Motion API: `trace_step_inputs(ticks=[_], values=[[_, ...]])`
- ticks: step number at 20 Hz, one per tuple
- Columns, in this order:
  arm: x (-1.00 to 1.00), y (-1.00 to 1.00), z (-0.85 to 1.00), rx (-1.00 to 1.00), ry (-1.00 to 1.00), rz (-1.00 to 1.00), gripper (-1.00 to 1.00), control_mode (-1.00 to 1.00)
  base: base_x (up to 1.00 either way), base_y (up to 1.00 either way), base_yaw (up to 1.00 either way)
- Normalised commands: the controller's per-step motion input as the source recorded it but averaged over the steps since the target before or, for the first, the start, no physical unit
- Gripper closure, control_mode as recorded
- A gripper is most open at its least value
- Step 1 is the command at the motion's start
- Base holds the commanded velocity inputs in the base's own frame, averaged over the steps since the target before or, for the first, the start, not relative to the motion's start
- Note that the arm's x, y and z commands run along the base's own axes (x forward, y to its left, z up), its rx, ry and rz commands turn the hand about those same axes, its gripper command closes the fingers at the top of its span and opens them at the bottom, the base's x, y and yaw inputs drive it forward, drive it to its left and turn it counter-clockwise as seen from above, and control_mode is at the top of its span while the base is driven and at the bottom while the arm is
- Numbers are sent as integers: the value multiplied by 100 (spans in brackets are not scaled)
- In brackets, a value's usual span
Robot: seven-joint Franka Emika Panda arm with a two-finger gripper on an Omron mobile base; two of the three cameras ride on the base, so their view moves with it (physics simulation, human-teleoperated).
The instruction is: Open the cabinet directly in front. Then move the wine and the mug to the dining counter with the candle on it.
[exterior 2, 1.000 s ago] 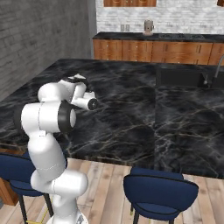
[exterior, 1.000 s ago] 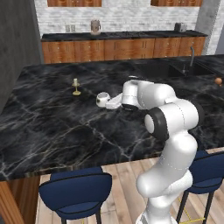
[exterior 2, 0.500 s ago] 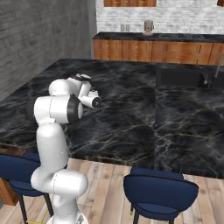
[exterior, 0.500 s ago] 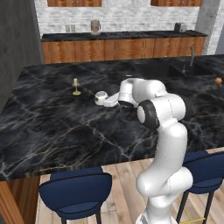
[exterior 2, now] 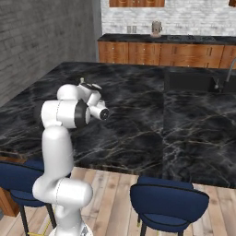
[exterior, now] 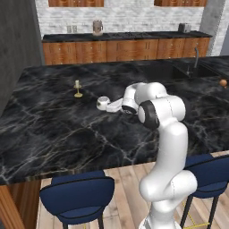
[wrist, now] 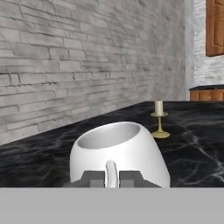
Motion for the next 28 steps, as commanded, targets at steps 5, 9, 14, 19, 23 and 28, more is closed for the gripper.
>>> trace_step_inputs(ticks=[5,9,14,19,23,28], values=[[5,0,-22,-1,0,0,100,-100,0,0,0],[0,0,0,0,0,0,-100,-100,0,0,0],[0,0,12,0,1,0,-100,-100,0,0,0],[-11,0,81,0,-1,-3,-100,-100,0,0,0],[-51,-8,100,1,-6,-9,-100,-100,0,0,0],[-92,-25,100,1,-6,-16,-100,-100,0,0,0]])
